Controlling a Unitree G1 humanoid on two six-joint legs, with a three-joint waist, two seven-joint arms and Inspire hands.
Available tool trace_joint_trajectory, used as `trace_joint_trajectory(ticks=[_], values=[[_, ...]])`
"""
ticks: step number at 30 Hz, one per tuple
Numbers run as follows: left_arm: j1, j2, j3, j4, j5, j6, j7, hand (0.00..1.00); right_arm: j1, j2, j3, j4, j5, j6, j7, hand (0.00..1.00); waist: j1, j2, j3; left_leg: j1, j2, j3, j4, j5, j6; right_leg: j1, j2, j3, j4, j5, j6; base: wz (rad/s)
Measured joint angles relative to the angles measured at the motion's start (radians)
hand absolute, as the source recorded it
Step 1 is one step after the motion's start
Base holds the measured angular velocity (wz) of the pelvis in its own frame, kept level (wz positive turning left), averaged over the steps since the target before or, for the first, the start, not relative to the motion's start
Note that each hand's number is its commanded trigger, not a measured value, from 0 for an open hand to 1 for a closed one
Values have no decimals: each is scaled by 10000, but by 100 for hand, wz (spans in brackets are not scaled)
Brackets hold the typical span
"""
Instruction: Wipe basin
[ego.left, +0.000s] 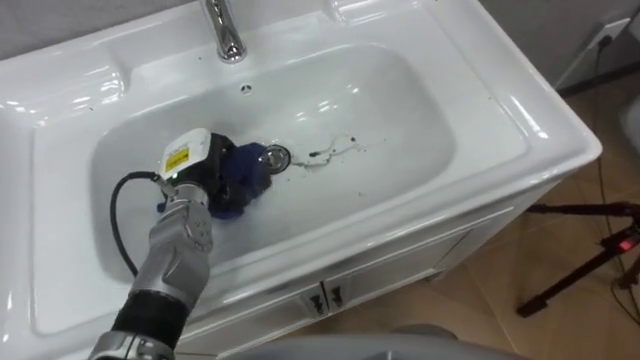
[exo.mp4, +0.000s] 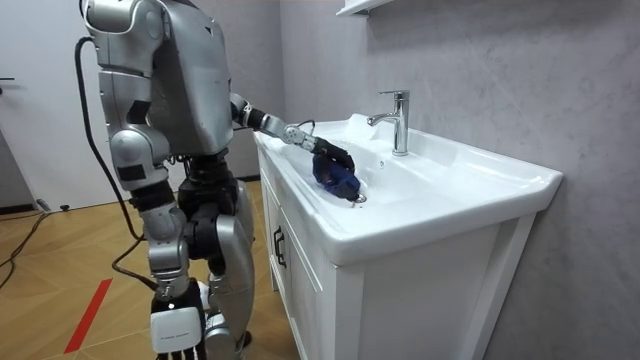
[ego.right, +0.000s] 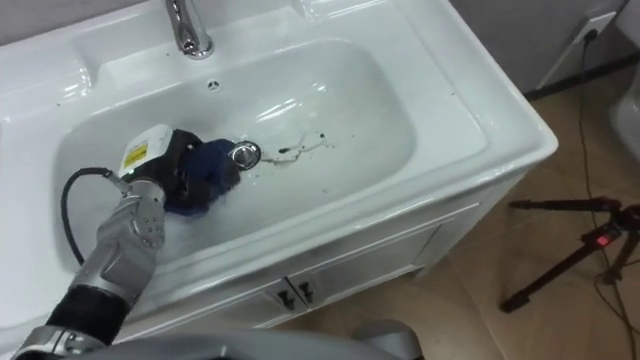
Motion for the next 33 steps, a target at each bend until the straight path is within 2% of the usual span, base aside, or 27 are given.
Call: trace_joint_trajectory(ticks=[5, 9, 15, 18, 22, 25, 28, 33], values=[[-319, -45, -399, 318, -20, 111, 4, 100, -70, -5, -6, 130, 6, 38, 5, 0, -247, 5, 3, 20, -12, 84, 0, 0, 0, -2, -10, 43, -16, 3, 18, -4], [-429, -45, -500, 272, -29, 442, 0, 100, -58, 3, -14, 115, 4, 126, 0, 0, -477, 8, 7, -26, 4, 469, -6, 0, 0, -139, -30, 40, -2, 12, 61, 0], [-648, -48, -725, 169, -30, 913, -387, 100, -121, 3, -20, 93, 2, 327, 64, 0, -780, -54, 10, -11, 1, 771, -5, 3, 4, -179, -30, 236, -14, 29, 119, -4], [-824, -73, -1180, -26, -27, 1096, -570, 100, -288, 5, -116, 141, 38, 341, 105, 0, -1167, -139, 59, -15, 6, 866, -10, 3, 5, -169, -39, 295, -77, 74, 169, -4], [-1351, -276, -2173, -149, -15, 1074, -641, 100, -336, 8, -115, 146, 226, 328, 210, 0, -1600, -213, 100, -17, 62, 1094, -52, 3, 5, -206, -23, 460, -227, 180, 194, -17], [-1713, -274, -2438, -185, -18, 1075, -717, 100, -305, 5, -120, 249, 231, 323, 352, 0, -1814, -210, 101, -64, 65, 1285, -68, 3, 5, -331, -1, 630, -224, 197, 202, -18], [-1807, -272, -2504, -207, -20, 1126, -777, 100, -301, -2, -134, 523, 213, 410, 513, 0, -1829, -188, 87, 17, 91, 1799, -117, 3, 5, -317, 37, 883, -201, 218, 204, -20], [-1893, -274, -2574, -196, -21, 1300, -777, 100, -253, -10, -92, 789, 218, 599, 700, 0, -1828, -165, 83, 116, 86, 2108, -142, 2, 5, -318, 53, 1138, -209, 274, 243, -14]])
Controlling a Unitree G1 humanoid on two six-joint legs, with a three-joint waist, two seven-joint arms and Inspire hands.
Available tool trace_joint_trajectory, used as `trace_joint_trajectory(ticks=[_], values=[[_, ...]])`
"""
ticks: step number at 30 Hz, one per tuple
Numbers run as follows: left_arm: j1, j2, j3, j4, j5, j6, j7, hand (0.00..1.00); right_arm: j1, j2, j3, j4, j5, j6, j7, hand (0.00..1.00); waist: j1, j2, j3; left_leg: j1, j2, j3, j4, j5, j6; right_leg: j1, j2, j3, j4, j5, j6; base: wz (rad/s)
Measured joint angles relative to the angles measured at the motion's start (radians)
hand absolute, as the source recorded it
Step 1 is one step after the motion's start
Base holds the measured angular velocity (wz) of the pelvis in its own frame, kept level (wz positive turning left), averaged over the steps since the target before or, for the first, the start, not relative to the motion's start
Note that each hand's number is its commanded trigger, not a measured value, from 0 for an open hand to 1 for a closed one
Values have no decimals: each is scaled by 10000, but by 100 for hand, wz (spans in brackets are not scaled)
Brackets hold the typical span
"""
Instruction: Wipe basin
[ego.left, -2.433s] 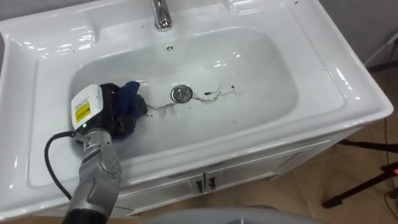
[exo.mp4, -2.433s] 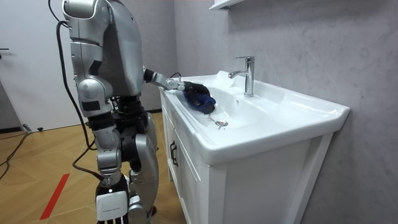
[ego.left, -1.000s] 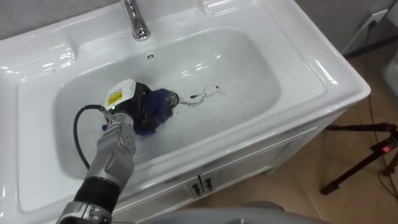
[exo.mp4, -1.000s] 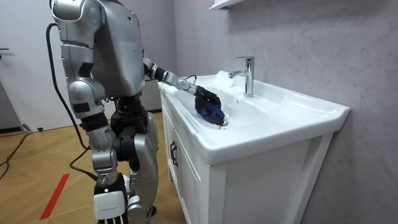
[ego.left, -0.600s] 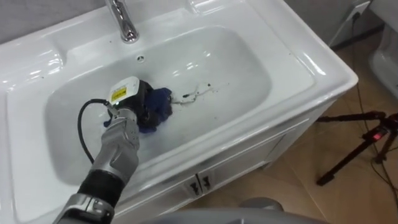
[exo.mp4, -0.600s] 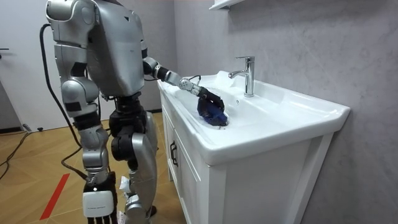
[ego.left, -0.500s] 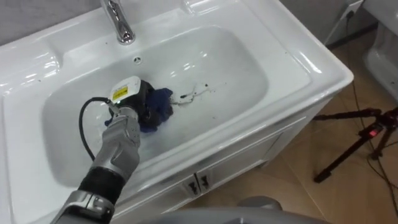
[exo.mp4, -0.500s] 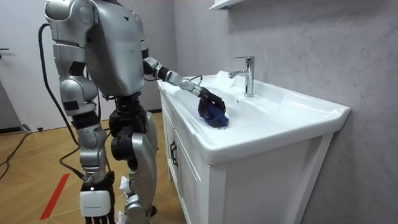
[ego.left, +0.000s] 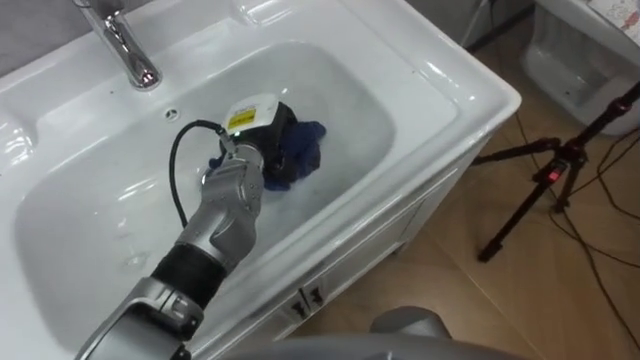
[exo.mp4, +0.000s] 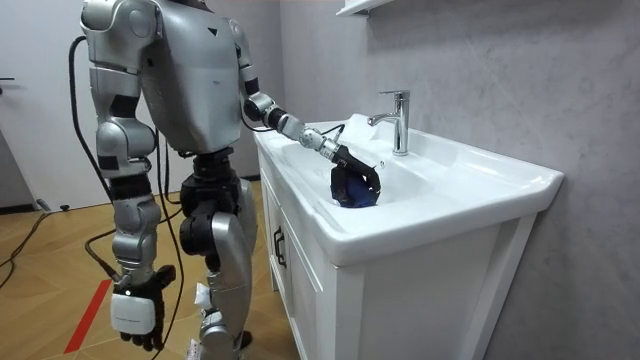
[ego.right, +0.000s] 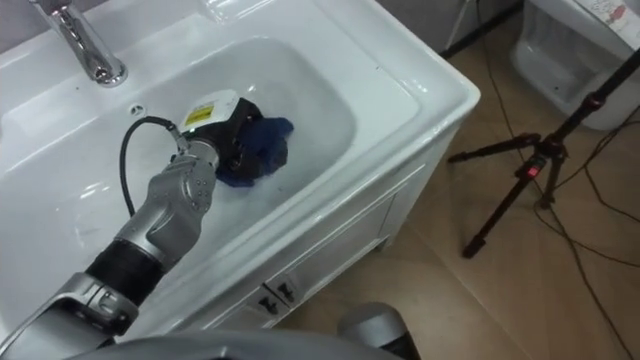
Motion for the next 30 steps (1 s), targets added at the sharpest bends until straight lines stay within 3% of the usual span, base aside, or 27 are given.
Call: trace_joint_trajectory(ticks=[8, 11, 13, 19, 26, 30], values=[[-361, -24, 2, 141, -183, 300, -6, 100, -160, -6, 2, -22, 121, 86, -116, 0, -41, 13, 2, 62, 41, 514, 0, 0, 0, -155, 114, 504, -37, 263, 56, -23], [-469, -45, 72, 140, -183, 301, 13, 100, -158, 3, 1, -29, 135, 89, -244, 0, -294, 12, 3, 50, 59, 584, -10, -1, 0, -180, 142, 556, -158, 369, 75, -8], [-562, -80, 343, 135, -401, 301, 62, 100, -142, 11, 0, -48, 170, 108, -389, 0, -346, 123, 10, 51, 142, 720, -238, -110, 142, -355, 316, 745, -138, 479, 77, -21], [-588, -107, 846, 139, -966, 431, 315, 100, 4, 10, 7, -18, 433, 172, -550, 0, -395, 123, 14, 29, 211, 1072, -249, -131, 126, -481, 413, 972, -121, 697, 76, -19], [-590, -138, 1071, 308, -1340, 385, 501, 100, 154, 9, -35, -81, 423, 174, -678, 0, -401, 112, 12, 12, 199, 1105, -284, -135, 133, -524, 431, 1024, -133, 749, 86, -3], [-571, -140, 1311, 570, -1682, 15, 645, 100, 438, 6, -159, -676, 421, 169, -688, 0, -260, 119, 7, 67, 204, 1090, -311, -135, 131, -453, 460, 1050, -145, 750, 85, 0]])
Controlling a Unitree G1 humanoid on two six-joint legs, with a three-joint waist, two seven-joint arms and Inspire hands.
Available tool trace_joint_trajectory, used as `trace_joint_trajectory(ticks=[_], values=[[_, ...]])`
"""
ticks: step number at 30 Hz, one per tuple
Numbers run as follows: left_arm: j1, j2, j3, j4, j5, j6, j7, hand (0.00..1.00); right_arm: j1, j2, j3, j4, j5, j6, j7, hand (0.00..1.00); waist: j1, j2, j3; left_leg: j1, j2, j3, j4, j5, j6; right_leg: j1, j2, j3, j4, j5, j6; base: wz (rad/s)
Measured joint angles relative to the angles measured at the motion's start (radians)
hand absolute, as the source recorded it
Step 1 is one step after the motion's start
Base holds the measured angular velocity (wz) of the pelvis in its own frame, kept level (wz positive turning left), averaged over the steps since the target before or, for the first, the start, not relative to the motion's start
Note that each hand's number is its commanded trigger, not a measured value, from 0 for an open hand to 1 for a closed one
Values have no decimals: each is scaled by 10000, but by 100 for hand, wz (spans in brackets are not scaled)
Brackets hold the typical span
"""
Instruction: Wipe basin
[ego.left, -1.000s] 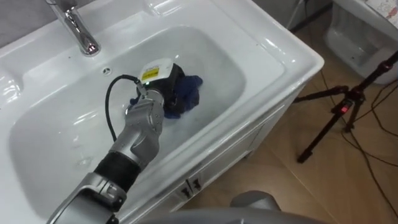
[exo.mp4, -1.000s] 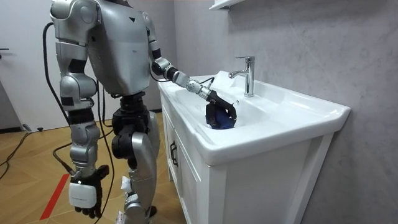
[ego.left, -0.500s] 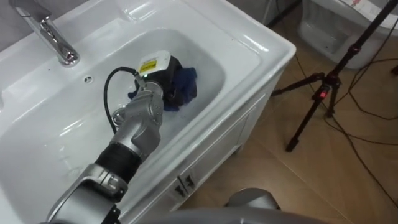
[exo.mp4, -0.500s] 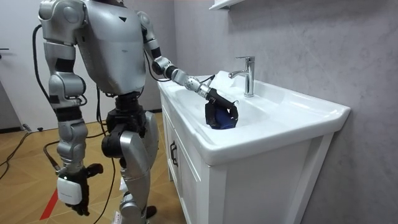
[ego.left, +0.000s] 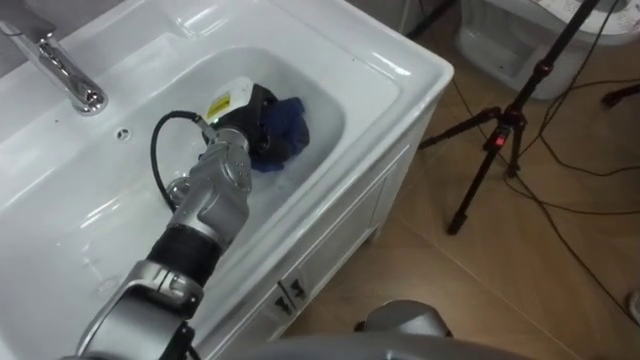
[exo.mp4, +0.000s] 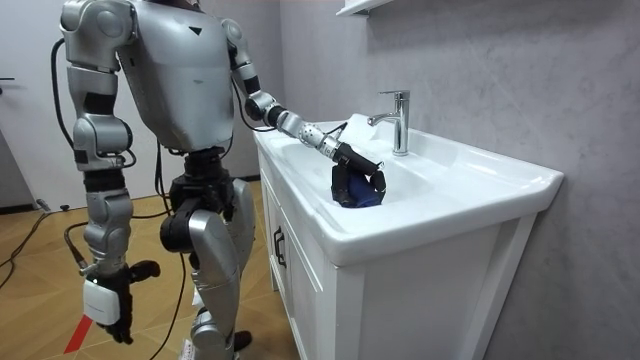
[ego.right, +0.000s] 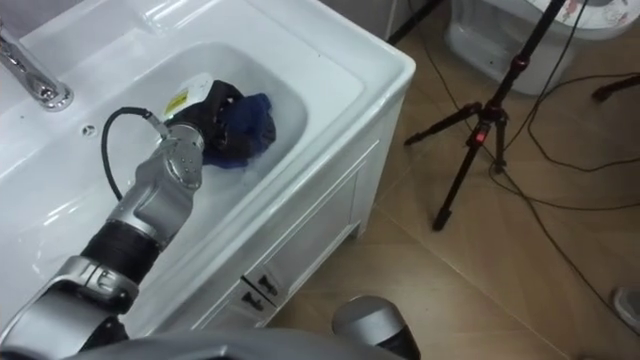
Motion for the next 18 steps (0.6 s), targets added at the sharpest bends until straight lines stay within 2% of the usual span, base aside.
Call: trace_joint_trajectory(ticks=[2, 5, 7, 8, 11, 13, 14, 16, 18], values=[[11, 41, 84, 175, -39, -204, 102, 100, 13, 2, -129, -77, -70, 1, -3, 0, 45, 0, -1, 29, -4, 0, 0, -1, -1, 13, 10, 27, 1, 1, -1, 0], [125, 18, 255, 909, -41, -721, 489, 100, 32, -5, -257, -113, -212, 10, -51, 0, 78, -23, -4, 179, 21, 0, -24, -19, -33, 200, 48, 19, 6, -1, -3, -1], [321, -75, 744, 1505, -31, -1133, 827, 100, 45, 66, -364, -139, -452, 5, -59, 0, 117, -103, -22, 284, 41, 0, -62, -36, -58, 321, 68, 13, -2, -8, -15, -2], [409, -85, 939, 1571, -9, -1184, 887, 100, 64, 80, -471, -147, -454, -1, -60, 0, 142, -116, -32, 294, 46, 0, -58, -39, -62, 334, 72, 16, -2, -10, -19, -4], [846, -118, 1547, 1952, 36, -1619, 1114, 100, 352, 122, -934, -425, -552, -2, -97, 0, 549, -172, -66, 298, 60, 25, -38, -34, -78, 330, 91, 13, 10, -22, -49, -3], [1168, -143, 2134, 2218, 33, -1904, 1313, 100, 650, 225, -1066, -523, -784, 0, -201, 0, 941, -251, -177, 297, 97, 9, -31, -12, -122, 331, 128, -17, 18, -19, -98, 0], [1239, -136, 2237, 2264, 33, -1945, 1372, 100, 699, 236, -1066, -580, -827, 9, -206, 0, 1040, -261, -200, 299, 106, -8, -31, -8, -132, 351, 133, -44, 19, -19, -107, 10], [1423, -72, 2453, 2506, 37, -2140, 1595, 100, 736, 237, -1067, -588, -850, 0, -223, 0, 1265, -302, -275, 334, 129, -281, -4, 6, -157, 545, 107, -357, -2, -37, -159, 29], [1504, -58, 2588, 2638, 57, -2200, 1629, 100, 769, 244, -1067, -629, -944, -15, -231, 0, 1513, -310, -282, 456, 134, -434, -11, 14, -171, 710, 81, -544, -21, -76, -214, 31]])
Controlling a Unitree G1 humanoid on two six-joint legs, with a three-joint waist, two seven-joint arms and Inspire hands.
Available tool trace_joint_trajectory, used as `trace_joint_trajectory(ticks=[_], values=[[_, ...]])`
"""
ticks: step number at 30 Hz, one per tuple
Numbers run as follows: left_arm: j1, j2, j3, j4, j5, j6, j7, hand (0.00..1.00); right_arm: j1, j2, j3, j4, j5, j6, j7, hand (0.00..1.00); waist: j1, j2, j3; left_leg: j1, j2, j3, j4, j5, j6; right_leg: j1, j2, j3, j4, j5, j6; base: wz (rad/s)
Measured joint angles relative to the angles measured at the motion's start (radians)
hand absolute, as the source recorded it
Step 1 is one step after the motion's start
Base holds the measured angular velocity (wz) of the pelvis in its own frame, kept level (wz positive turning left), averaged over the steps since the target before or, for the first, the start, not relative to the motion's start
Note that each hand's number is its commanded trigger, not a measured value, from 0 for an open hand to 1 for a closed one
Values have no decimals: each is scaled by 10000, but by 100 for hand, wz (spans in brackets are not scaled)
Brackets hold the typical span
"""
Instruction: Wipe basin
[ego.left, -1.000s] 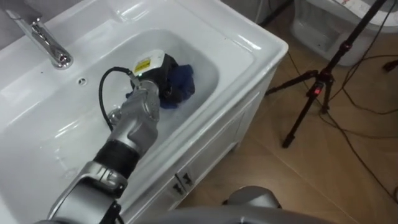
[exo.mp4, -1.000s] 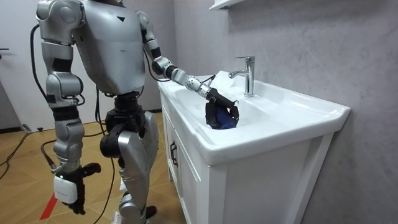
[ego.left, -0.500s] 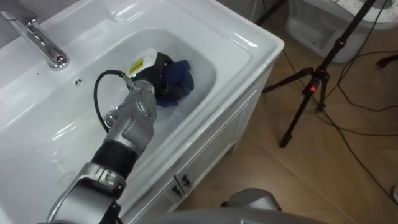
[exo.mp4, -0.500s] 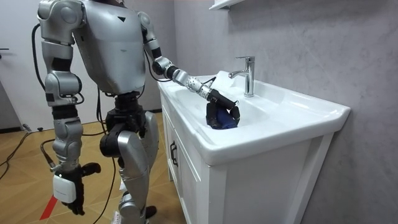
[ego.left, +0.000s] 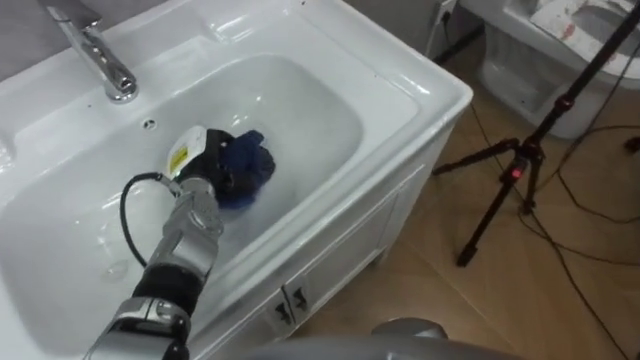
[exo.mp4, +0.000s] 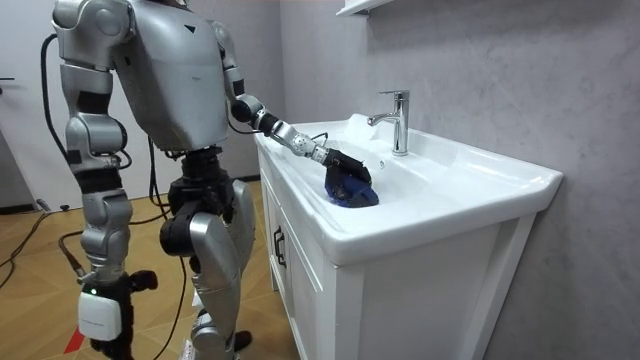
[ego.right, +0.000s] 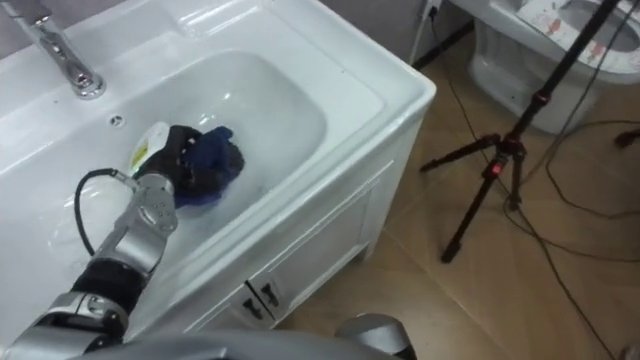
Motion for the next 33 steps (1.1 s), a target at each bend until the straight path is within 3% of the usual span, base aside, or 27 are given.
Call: trace_joint_trajectory(ticks=[4, 8, 11, 13, 17, 22, 26, 28, 33], values=[[79, 20, 392, 505, 290, -470, 367, 100, -264, 8, -173, -13, -231, -23, 0, 0, 518, -5, -12, 8, -14, -513, 24, 40, -53, 138, -102, -546, 13, -149, -92, 32], [249, 86, 803, 576, 644, -690, 719, 100, -557, 11, -506, 78, -349, -18, -46, 0, 902, 5, -23, 48, -26, -776, 12, 108, -166, 232, -102, -899, 22, -279, -235, 22], [381, 151, 1181, 574, 898, -746, 1130, 100, -606, -8, -742, 63, -359, -18, -75, 0, 1324, 24, -41, 12, 1, -1347, 72, 161, -251, 290, -57, -1120, 20, -365, -373, 20], [517, 399, 1193, 573, 1293, -766, 1510, 100, -609, -50, -752, 63, -438, -28, -87, 0, 1708, 78, -68, -32, 23, -1805, 99, 207, -320, 275, -18, -1248, 19, -421, -475, 9], [862, 556, 1187, 569, 2063, -767, 2030, 100, -822, -177, -767, 205, -770, -104, -181, 0, 1810, 286, -174, -119, 51, -2122, 120, 272, -402, 292, -13, -1479, 18, -474, -567, 18], [1309, 693, 1189, 572, 3260, -768, 2445, 100, -956, -245, -755, 359, -1014, -196, -212, 0, 1924, 471, -159, 30, 76, -2772, 118, 379, -485, 517, 23, -1642, -10, -537, -734, 6], [1412, 803, 1189, 613, 3445, -766, 2524, 100, -959, -373, -757, 437, -1019, -214, -288, 0, 2047, 669, -178, 14, 92, -3243, 129, 414, -540, 496, 60, -1652, 13, -576, -796, 0], [1569, 809, 1186, 525, 3450, -767, 2628, 100, -992, -529, -757, 399, -1019, -315, -311, 0, 2094, 865, -189, -58, 91, -3667, 149, 420, -549, 480, 72, -1736, 26, -572, -827, 0], [1757, 893, 1184, 316, 3609, -768, 2667, 100, -992, -561, -758, 86, -1014, -590, -439, 0, 2121, 919, -192, -146, 93, -4045, 164, 520, -601, 503, 8, -2043, 36, -636, -939, 10]])
